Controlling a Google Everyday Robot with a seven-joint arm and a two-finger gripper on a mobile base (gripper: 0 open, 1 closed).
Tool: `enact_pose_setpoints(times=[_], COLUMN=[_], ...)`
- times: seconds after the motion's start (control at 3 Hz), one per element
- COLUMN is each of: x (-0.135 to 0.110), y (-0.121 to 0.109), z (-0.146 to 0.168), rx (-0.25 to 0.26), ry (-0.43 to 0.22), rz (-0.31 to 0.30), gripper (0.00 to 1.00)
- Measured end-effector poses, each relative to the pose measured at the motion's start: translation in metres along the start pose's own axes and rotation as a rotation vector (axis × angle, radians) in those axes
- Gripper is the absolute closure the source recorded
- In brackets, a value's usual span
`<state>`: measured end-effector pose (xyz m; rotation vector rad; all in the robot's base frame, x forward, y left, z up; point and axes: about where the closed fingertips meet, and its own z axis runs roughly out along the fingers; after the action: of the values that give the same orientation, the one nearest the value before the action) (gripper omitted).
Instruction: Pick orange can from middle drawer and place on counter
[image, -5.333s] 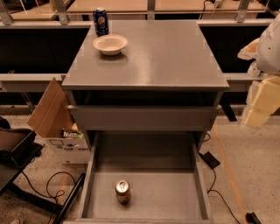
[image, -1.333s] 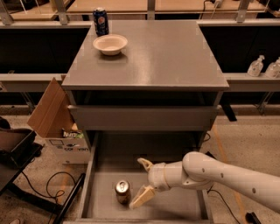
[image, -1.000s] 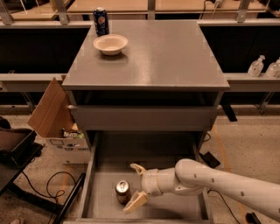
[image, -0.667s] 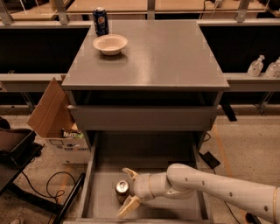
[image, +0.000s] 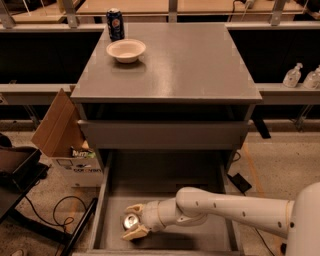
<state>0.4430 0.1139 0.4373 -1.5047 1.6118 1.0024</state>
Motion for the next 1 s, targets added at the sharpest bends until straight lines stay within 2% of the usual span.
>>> enact_pose_setpoints(times=[0.67,1.0], x=[0.0062,0.0062], y=[-0.0077,-0.0077], z=[0.0126,0.0126], rx=[-0.016,-0.016], ry=[0.034,0.034], rz=[0.009,0.009], gripper=[0.89,1.00])
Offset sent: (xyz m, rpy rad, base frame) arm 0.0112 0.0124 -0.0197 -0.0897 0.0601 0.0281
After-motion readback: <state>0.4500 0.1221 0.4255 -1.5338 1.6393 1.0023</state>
